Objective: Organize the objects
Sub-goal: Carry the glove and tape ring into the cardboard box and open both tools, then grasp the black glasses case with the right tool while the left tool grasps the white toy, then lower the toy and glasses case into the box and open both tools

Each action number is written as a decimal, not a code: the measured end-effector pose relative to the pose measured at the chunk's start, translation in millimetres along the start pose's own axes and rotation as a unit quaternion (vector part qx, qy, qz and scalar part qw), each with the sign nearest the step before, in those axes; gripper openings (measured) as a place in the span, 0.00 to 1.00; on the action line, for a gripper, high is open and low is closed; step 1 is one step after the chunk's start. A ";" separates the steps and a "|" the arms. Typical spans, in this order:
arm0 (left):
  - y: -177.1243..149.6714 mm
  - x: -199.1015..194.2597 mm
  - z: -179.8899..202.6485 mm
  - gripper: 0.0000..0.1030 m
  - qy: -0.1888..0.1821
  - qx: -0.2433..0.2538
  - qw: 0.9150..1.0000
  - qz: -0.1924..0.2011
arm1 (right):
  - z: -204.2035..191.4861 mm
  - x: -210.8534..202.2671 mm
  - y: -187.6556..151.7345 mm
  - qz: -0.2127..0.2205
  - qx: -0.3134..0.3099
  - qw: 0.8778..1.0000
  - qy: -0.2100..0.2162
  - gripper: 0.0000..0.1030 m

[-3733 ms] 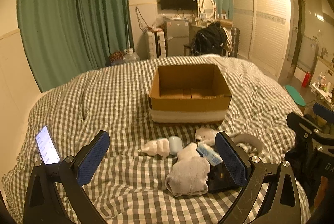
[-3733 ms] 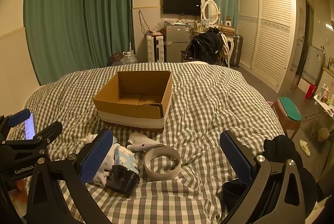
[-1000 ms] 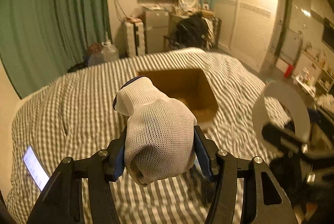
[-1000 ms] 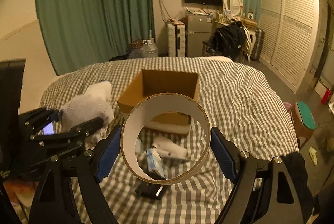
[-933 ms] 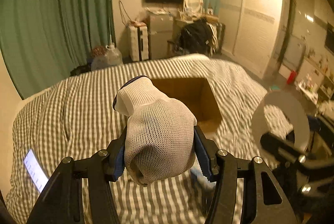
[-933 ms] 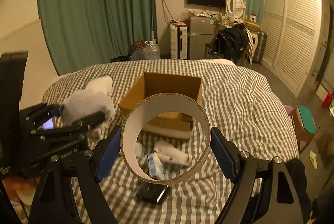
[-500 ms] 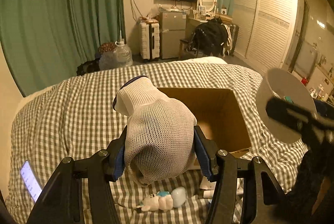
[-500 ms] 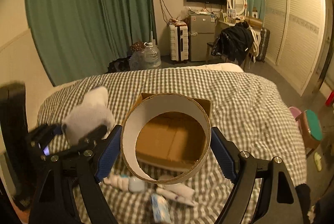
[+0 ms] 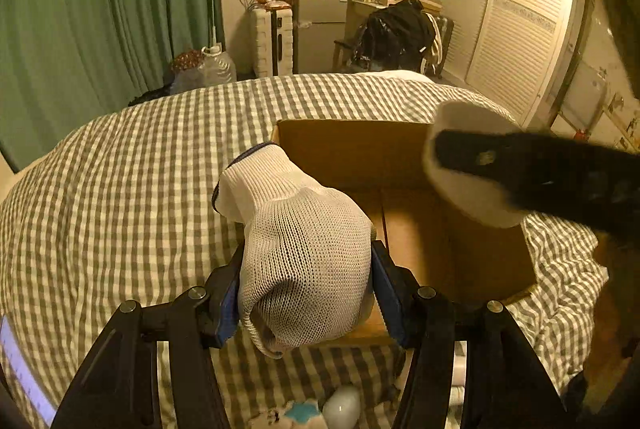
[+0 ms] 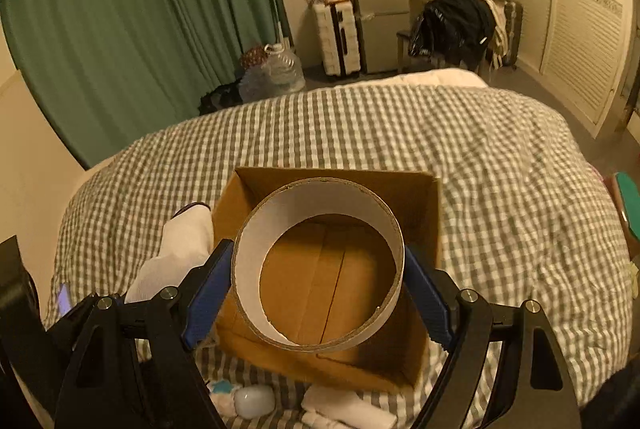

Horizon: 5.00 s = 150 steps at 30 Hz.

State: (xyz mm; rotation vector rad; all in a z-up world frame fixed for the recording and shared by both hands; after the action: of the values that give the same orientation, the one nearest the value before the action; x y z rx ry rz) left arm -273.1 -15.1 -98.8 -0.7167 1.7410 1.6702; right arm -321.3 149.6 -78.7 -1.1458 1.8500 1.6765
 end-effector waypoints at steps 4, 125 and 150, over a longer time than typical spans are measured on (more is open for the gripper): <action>1.3 9.3 10.5 0.57 -0.002 0.005 1.000 0.001 | 2.8 29.0 -0.7 -0.014 0.001 1.000 0.005 0.80; -130.1 -41.5 -15.6 0.64 -0.034 0.006 0.993 -0.111 | 2.9 -103.8 -168.8 0.023 0.002 0.999 -0.033 0.54; 0.2 -108.7 21.1 0.64 -0.044 0.044 0.998 0.008 | -24.7 -168.0 -65.9 0.123 -0.045 0.991 -0.032 0.54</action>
State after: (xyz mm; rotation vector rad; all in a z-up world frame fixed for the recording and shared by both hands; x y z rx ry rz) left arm -199.7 2.5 -17.7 -0.5819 1.7516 1.6002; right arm -165.7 180.8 10.7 -0.9166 1.9574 1.9252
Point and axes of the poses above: each gripper's, at about its wrist camera, not at the fingertips, and x roughly the way its jaws point, z to its right, y to its top, the point moved 1 cm from there along x, roughly the way its jaws point, and after that the axes turned 3 degrees about y, right-handed, at the moved point
